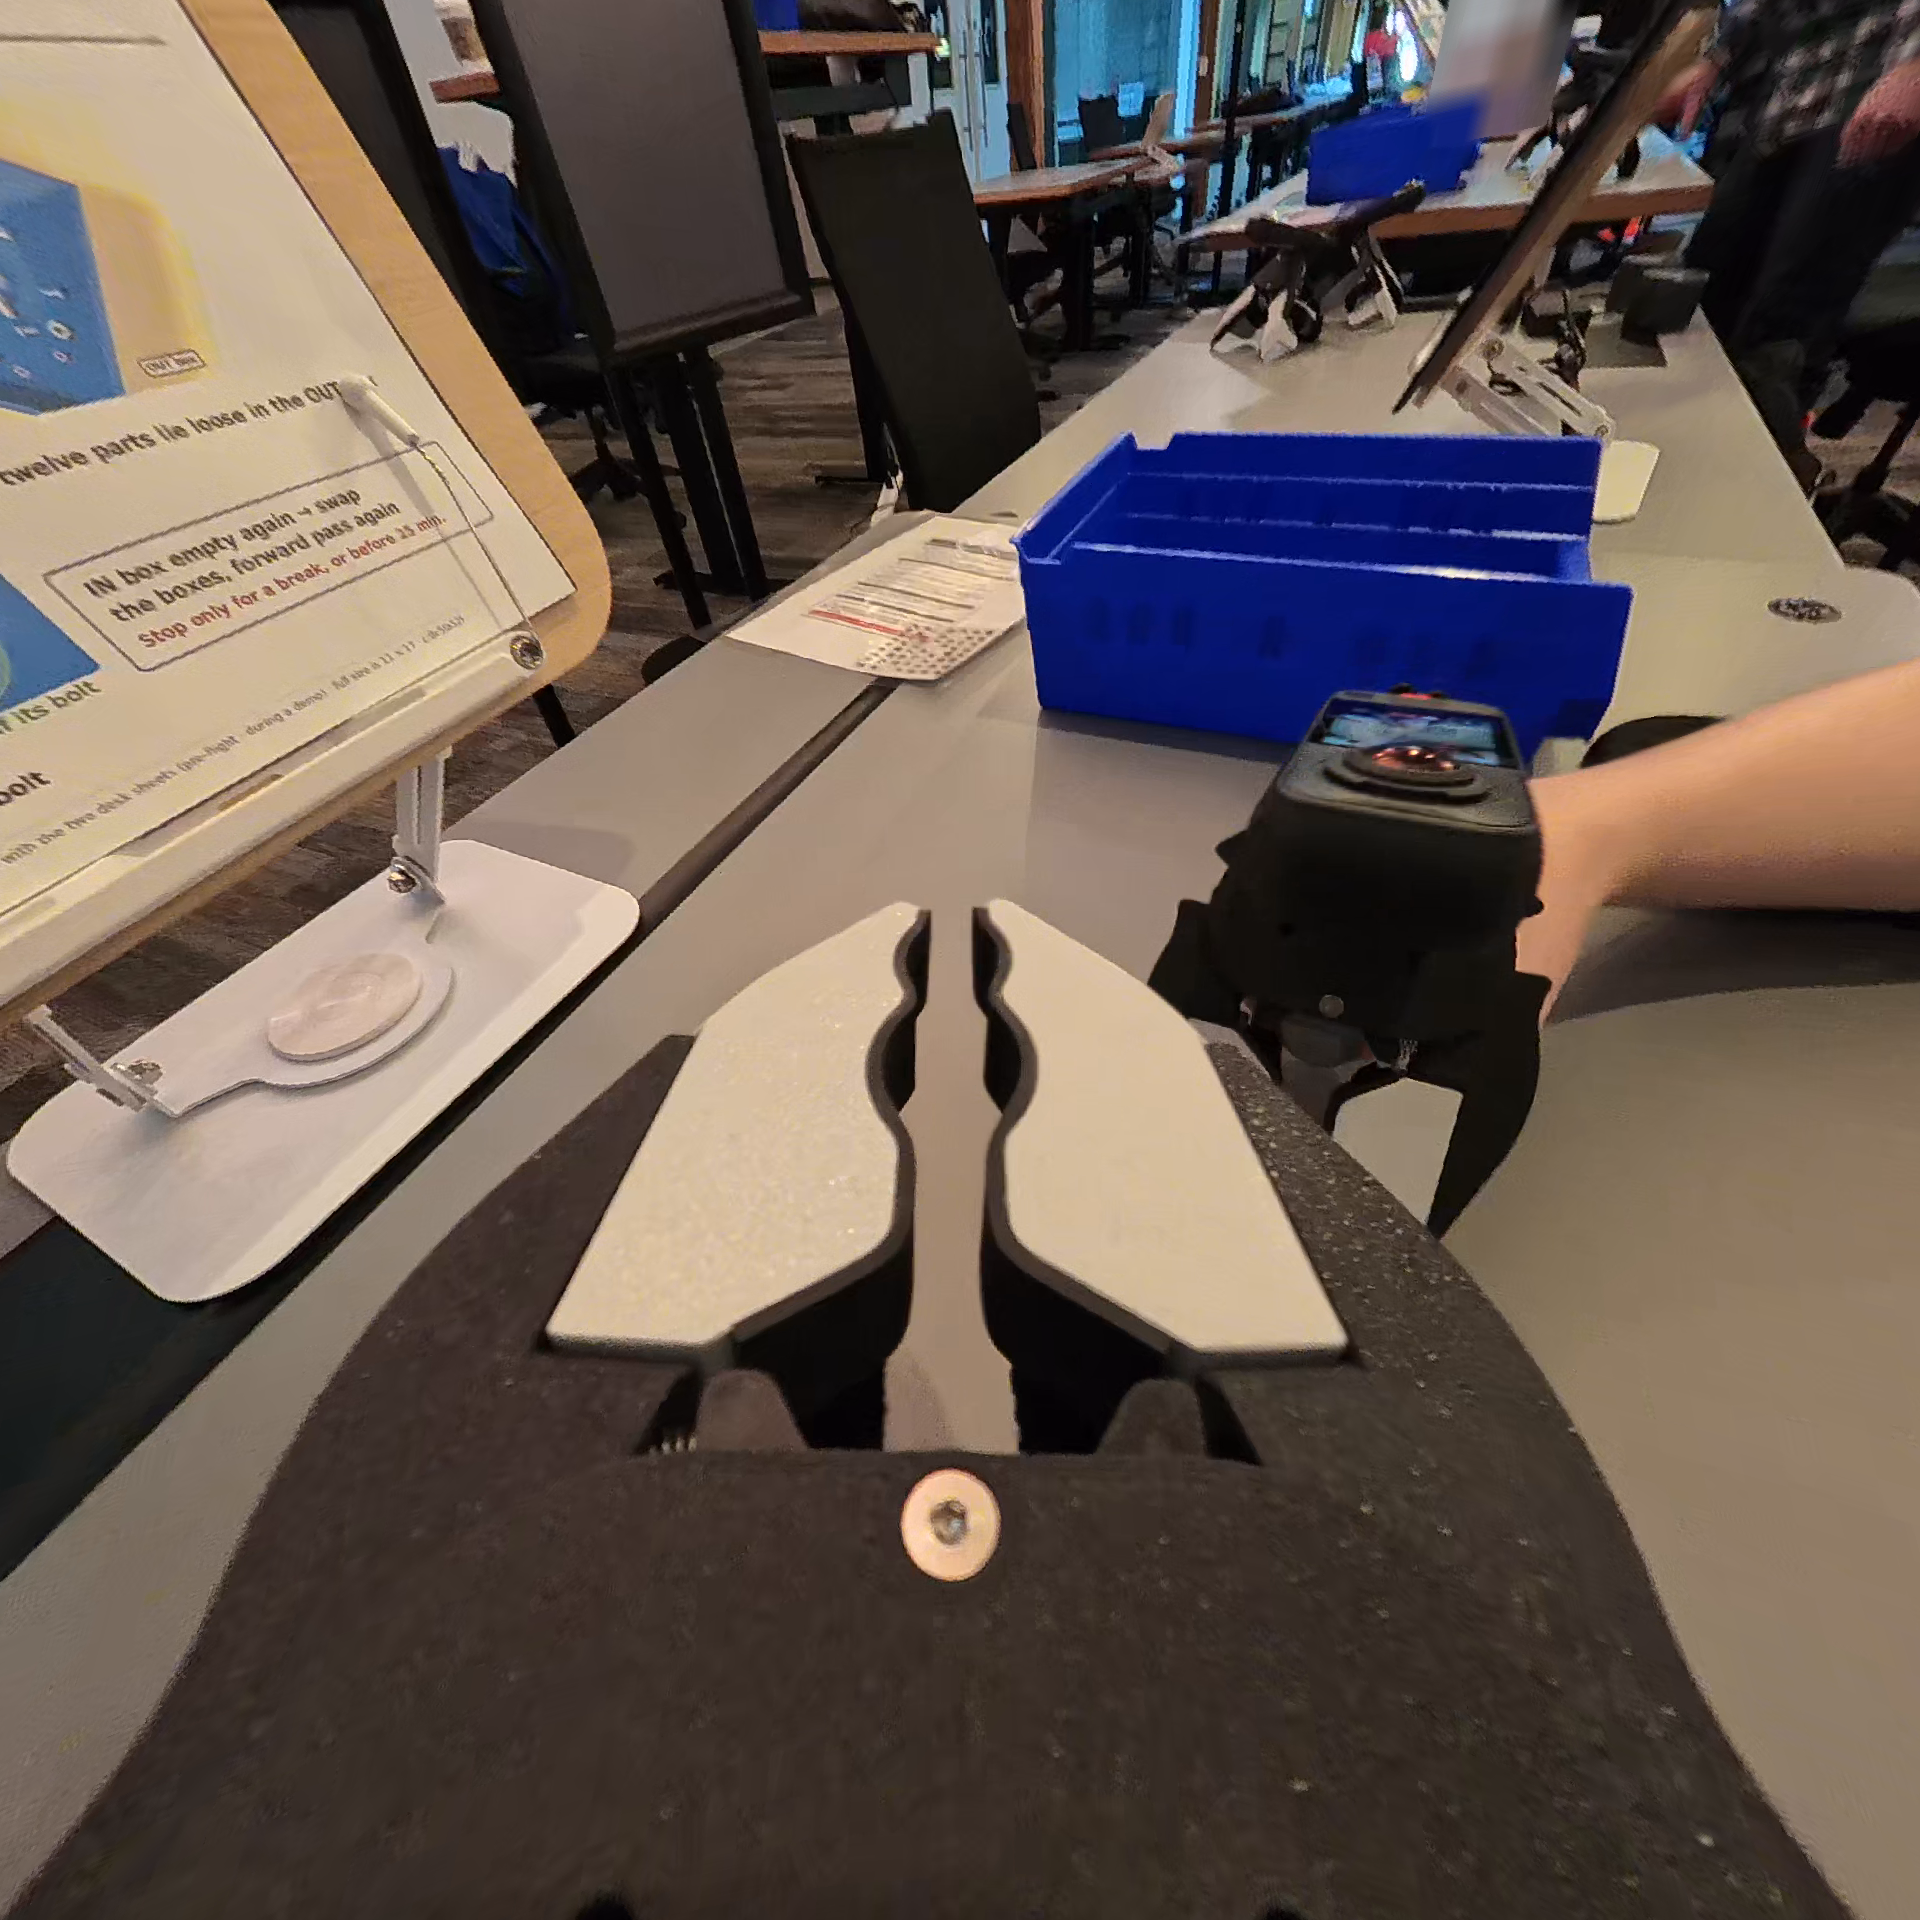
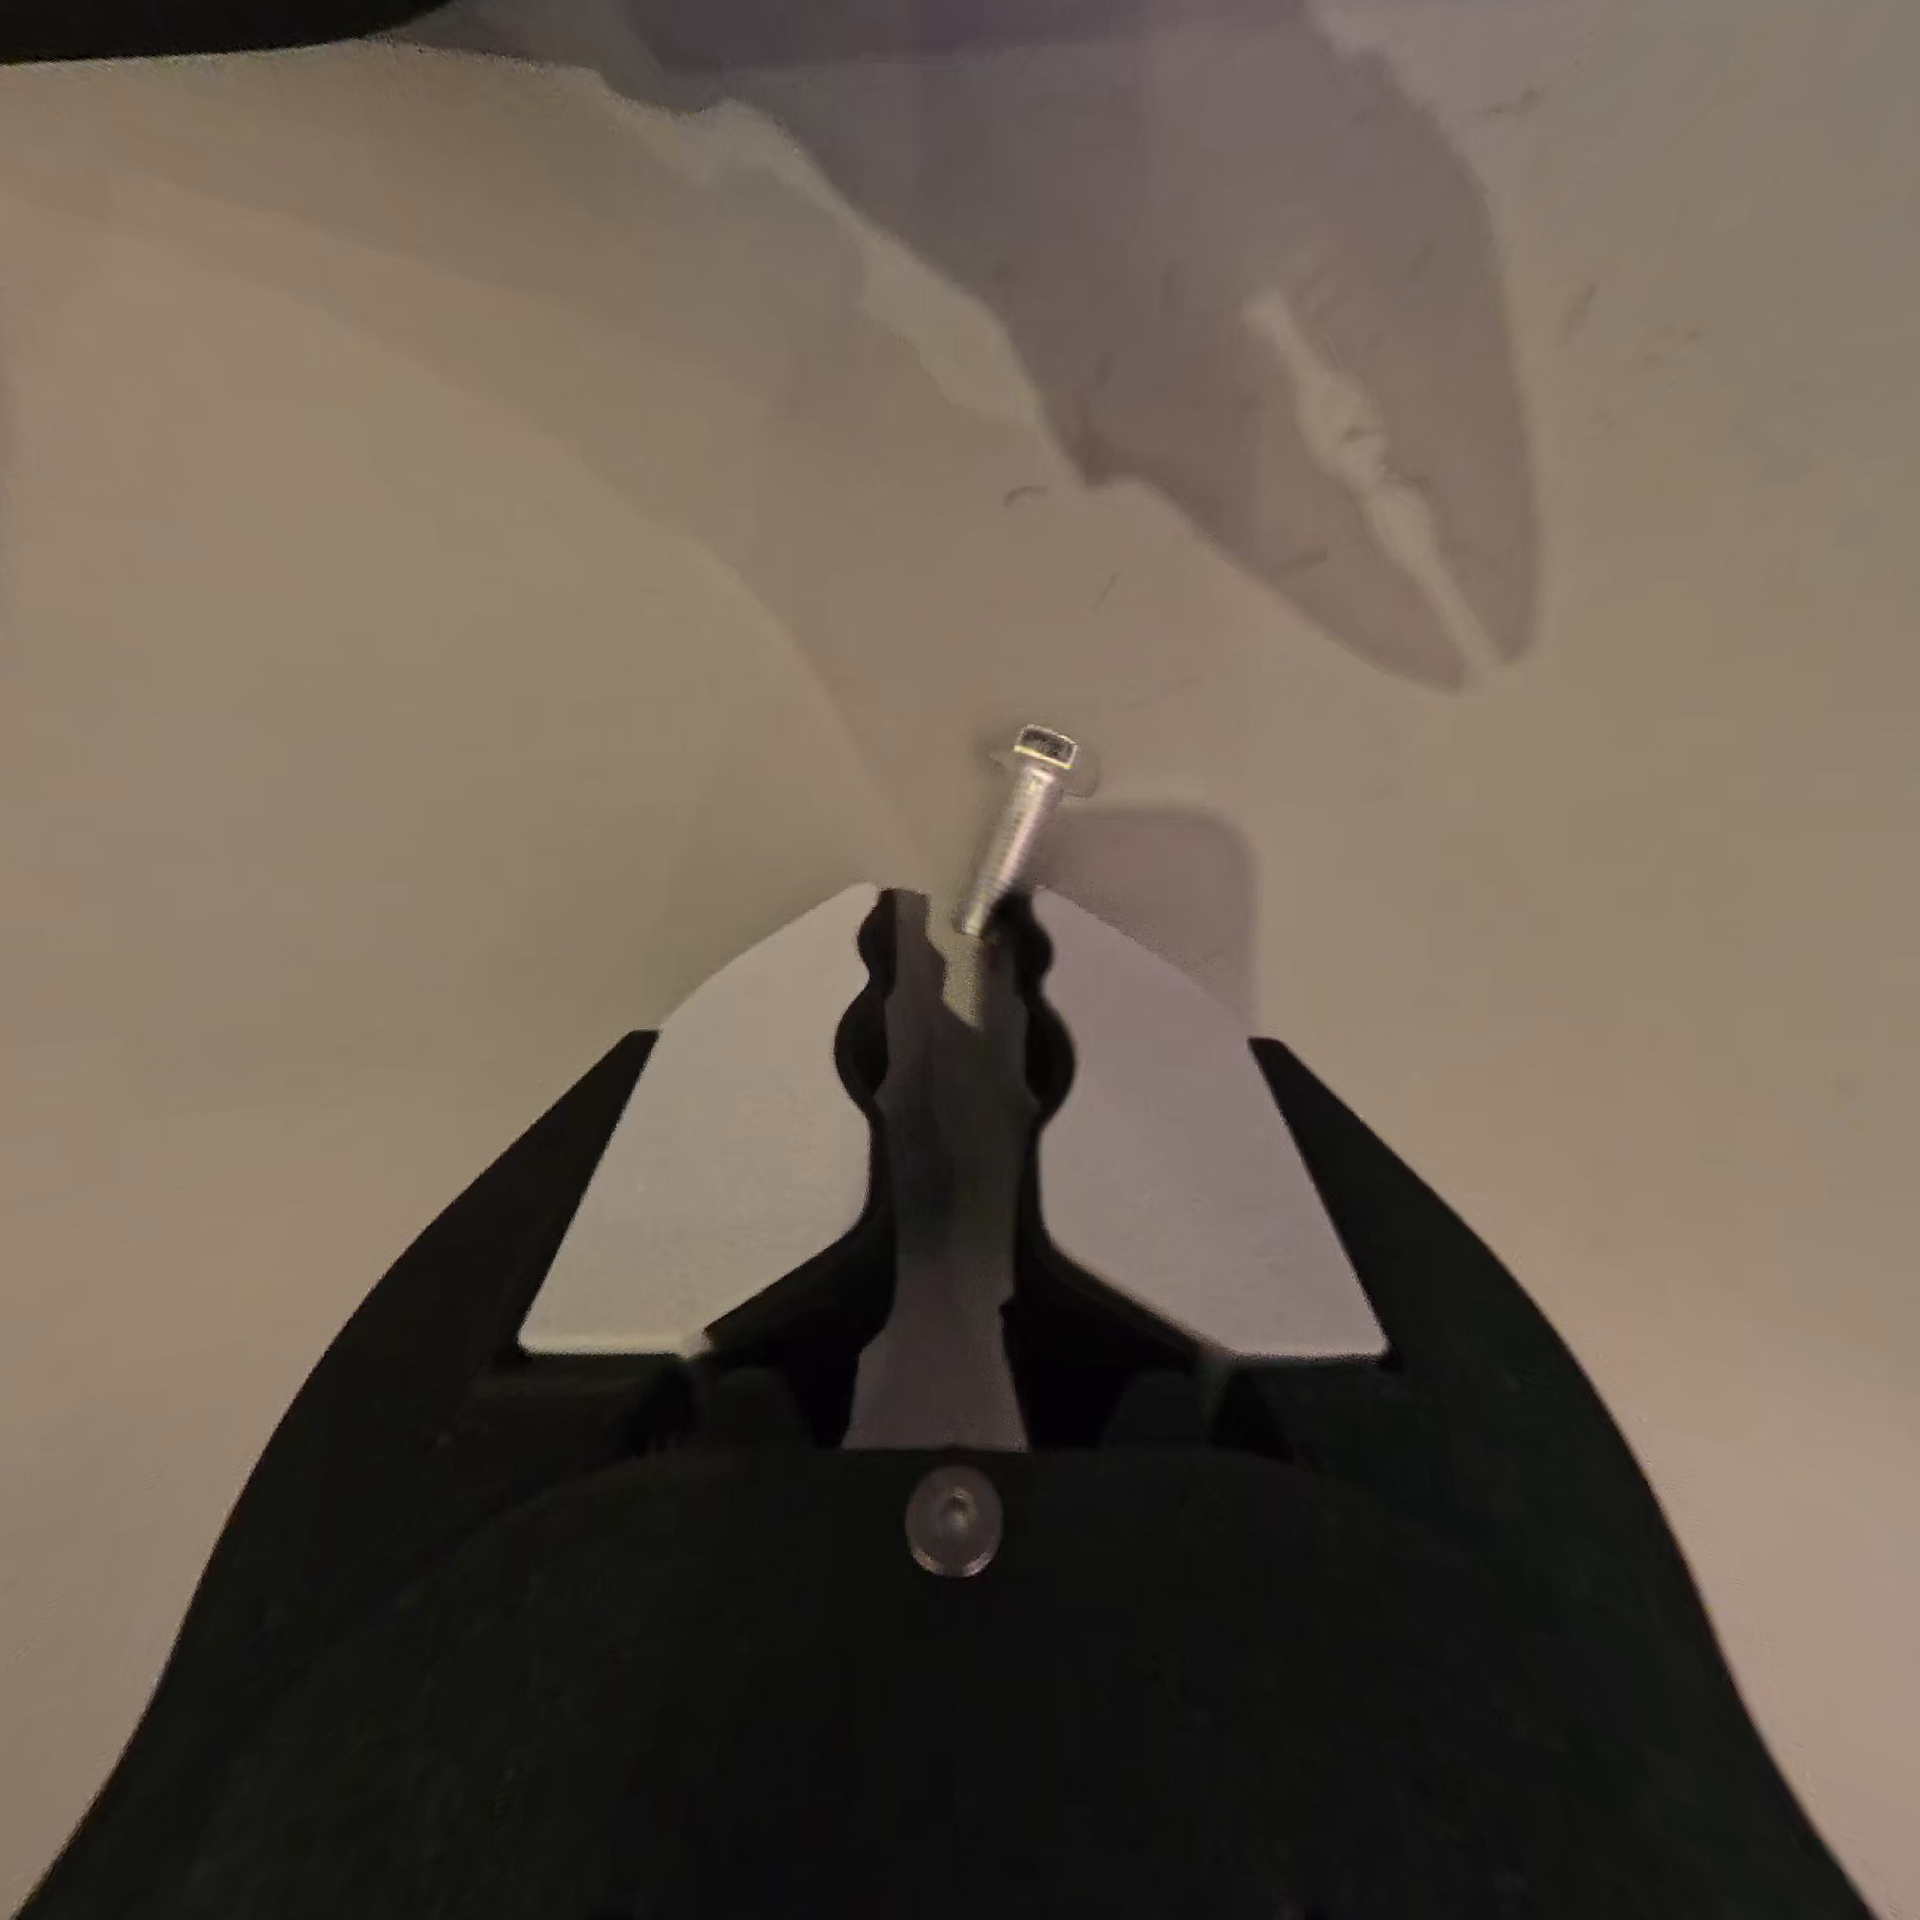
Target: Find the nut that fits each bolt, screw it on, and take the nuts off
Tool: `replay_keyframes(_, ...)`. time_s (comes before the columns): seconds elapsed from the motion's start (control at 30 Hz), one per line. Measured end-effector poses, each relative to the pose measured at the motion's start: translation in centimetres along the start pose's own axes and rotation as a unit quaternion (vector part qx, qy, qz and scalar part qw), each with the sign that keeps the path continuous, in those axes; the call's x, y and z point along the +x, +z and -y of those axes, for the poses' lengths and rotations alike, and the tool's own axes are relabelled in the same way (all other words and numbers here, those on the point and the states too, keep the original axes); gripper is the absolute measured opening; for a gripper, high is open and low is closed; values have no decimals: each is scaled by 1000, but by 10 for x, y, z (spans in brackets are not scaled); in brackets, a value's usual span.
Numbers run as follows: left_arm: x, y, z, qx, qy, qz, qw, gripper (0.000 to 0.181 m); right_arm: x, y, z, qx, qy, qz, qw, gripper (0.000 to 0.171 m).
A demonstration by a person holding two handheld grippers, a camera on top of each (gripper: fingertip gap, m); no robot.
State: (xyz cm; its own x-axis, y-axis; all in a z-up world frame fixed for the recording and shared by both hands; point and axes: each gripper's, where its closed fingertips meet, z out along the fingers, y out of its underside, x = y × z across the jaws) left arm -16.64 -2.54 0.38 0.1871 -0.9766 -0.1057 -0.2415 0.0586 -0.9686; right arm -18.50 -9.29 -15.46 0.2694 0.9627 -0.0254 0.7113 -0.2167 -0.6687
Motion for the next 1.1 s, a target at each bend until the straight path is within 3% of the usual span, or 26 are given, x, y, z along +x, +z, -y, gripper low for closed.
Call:
replay_keyframes(0.03,2,1,-5,-13,6,-10,1000,12,1,2,1,7,-1,-4,1000,11)
replay_keyframes(0.2,20,5,-39,-115,58,-65,990,40,17,-24,10,30,-19,-39,999,10)
replay_keyframes(0.47,63,22,-85,-207,178,-121,954,43,25,-92,18,39,-55,-87,994,9)
replay_keyframes(0.57,70,34,-78,-177,164,-110,964,44,16,-109,36,71,-62,-81,992,9)
replay_keyframes(0.8,83,33,-26,-19,107,-118,987,38,-6,-140,68,135,-77,-71,985,9)
replay_keyframes(1.1,99,29,-15,5,134,-134,982,34,-21,-145,78,144,-93,-62,983,9)
